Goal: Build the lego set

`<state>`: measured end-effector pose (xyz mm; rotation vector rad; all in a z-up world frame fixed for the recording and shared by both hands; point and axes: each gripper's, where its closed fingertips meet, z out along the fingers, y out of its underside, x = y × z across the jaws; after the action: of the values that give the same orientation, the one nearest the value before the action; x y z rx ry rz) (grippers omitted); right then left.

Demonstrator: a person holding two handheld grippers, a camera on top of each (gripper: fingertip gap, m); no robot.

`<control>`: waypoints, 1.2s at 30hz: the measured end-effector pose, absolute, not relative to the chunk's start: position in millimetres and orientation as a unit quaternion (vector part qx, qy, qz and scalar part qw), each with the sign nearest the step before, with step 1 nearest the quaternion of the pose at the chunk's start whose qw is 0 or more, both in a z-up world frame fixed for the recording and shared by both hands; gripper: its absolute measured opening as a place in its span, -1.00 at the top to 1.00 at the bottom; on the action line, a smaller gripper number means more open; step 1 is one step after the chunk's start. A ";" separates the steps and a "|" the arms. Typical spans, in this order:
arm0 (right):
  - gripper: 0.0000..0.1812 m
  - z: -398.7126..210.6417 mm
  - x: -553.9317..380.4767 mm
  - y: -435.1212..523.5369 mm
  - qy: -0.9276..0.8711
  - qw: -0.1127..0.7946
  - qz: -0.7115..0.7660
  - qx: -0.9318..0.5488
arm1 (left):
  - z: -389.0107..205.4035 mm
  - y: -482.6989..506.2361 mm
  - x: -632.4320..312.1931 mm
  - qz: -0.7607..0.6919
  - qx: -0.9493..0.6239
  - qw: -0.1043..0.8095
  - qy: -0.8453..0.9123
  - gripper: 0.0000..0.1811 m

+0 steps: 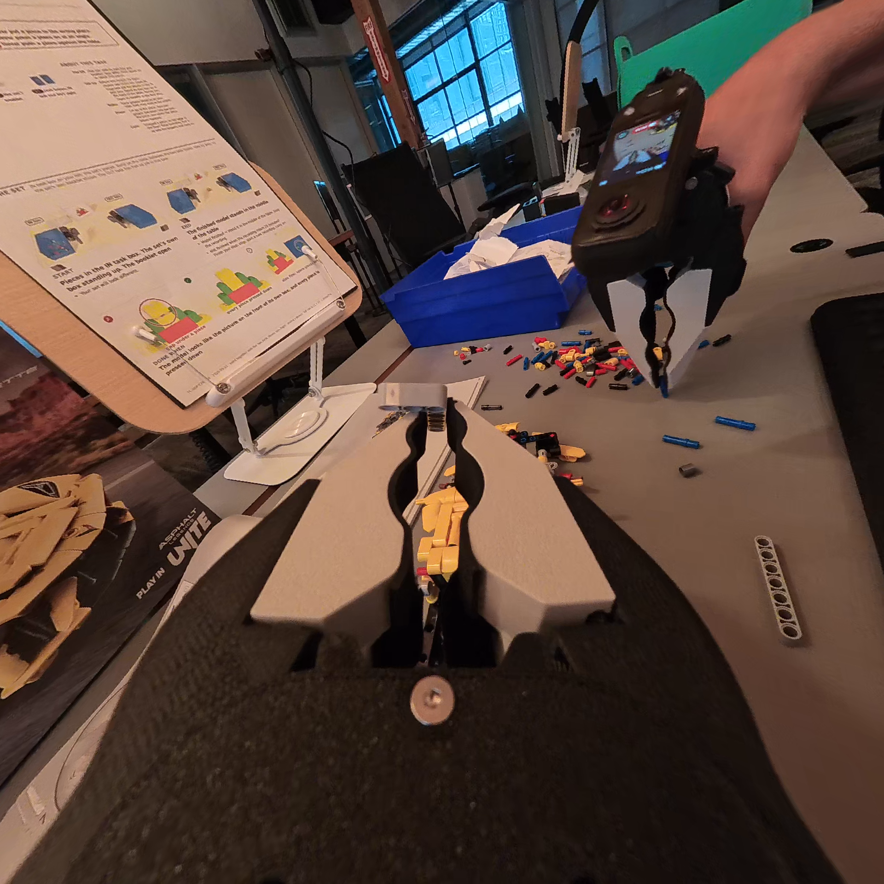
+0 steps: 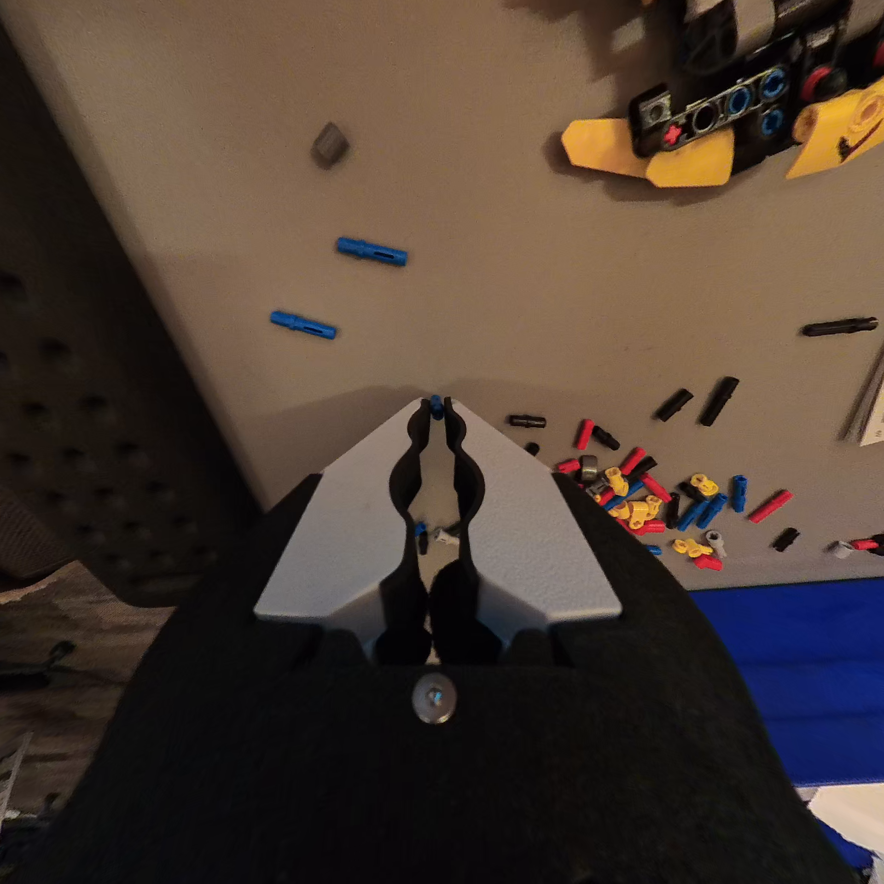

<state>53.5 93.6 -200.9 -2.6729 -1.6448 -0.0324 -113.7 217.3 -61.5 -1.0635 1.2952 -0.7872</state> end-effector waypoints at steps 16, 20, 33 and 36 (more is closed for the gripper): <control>0.90 -201.1 59.3 92.3 -0.517 0.049 -0.012 -0.855 | -64.1 215.9 -112.3 -0.339 -0.458 0.599 0.563 0.92; 0.89 -202.6 58.2 91.4 -0.514 0.052 -0.006 -0.856 | -64.3 215.4 -112.2 -0.339 -0.457 0.598 0.564 0.92; 0.95 -204.4 58.4 91.8 -0.502 0.095 0.013 -0.860 | -66.0 214.3 -111.8 -0.336 -0.456 0.597 0.568 0.92; 0.95 -203.6 55.8 93.4 -0.507 0.099 0.014 -0.856 | -66.7 213.8 -111.5 -0.335 -0.455 0.597 0.569 0.92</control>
<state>55.8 93.4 -203.6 -2.5313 -1.4992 0.0426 -111.5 213.8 -66.7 -1.0567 1.3212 -0.7771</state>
